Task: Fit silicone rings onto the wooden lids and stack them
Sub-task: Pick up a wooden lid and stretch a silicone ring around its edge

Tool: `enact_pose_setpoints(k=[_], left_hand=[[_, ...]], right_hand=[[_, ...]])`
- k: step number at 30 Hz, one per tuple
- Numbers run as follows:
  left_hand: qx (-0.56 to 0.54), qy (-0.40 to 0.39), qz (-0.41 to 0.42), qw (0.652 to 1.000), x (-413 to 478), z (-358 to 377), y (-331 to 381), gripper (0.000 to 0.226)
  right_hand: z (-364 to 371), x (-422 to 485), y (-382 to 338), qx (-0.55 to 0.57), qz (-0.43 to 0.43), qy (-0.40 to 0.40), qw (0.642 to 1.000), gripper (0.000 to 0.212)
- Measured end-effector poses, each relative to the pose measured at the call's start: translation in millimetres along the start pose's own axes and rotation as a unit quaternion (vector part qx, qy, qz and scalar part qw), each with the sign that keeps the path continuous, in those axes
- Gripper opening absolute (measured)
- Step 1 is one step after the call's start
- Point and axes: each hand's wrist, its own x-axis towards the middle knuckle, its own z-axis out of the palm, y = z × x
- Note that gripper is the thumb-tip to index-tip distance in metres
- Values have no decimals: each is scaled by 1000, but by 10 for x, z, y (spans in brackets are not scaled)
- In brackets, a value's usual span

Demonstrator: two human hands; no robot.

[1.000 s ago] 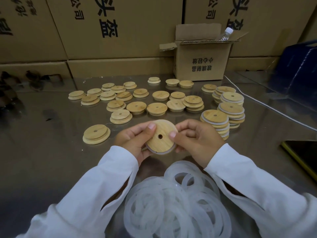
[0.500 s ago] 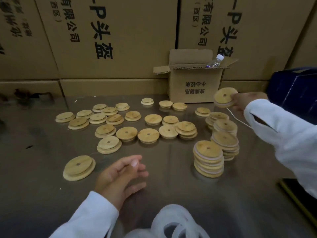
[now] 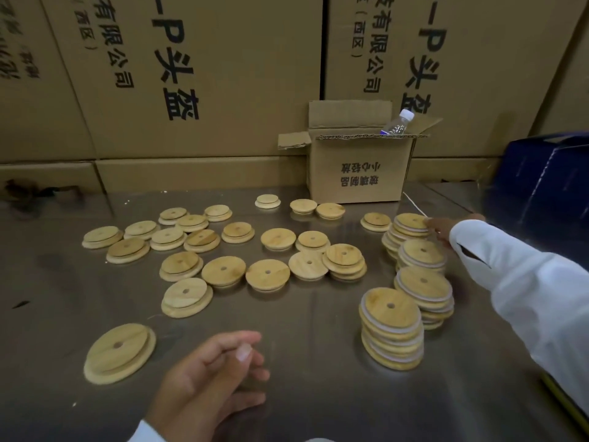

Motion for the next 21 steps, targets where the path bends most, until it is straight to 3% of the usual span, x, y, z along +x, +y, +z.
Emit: enact_pose_setpoints(k=[2, 5, 9, 13, 15, 18, 21], left_hand=[[-4, -1, 7, 1000, -16, 14, 8, 19], [-6, -1, 17, 1000, -38, 44, 15, 23], [-3, 6, 27, 1000, -55, 84, 15, 21], [26, 5, 56, 998, -73, 87, 21, 18], [83, 31, 131, 987, -54, 19, 46, 22], [195, 102, 255, 942, 2, -201, 153, 31], [304, 214, 279, 885, 108, -506, 199, 22]], right_hand=[[-1, -56, 50, 19, 20, 8, 1000, 45], [-59, -273, -46, 20, -8, 64, 998, 32], [-140, -885, -175, 56, -129, 120, 983, 20], [-45, -1696, -220, 133, -257, 41, 956, 12], [59, -2036, -192, 152, -303, -17, 941, 10], [273, -2395, -77, 205, -341, -92, 913, 12], [528, -2547, 83, 256, -333, -129, 898, 20]])
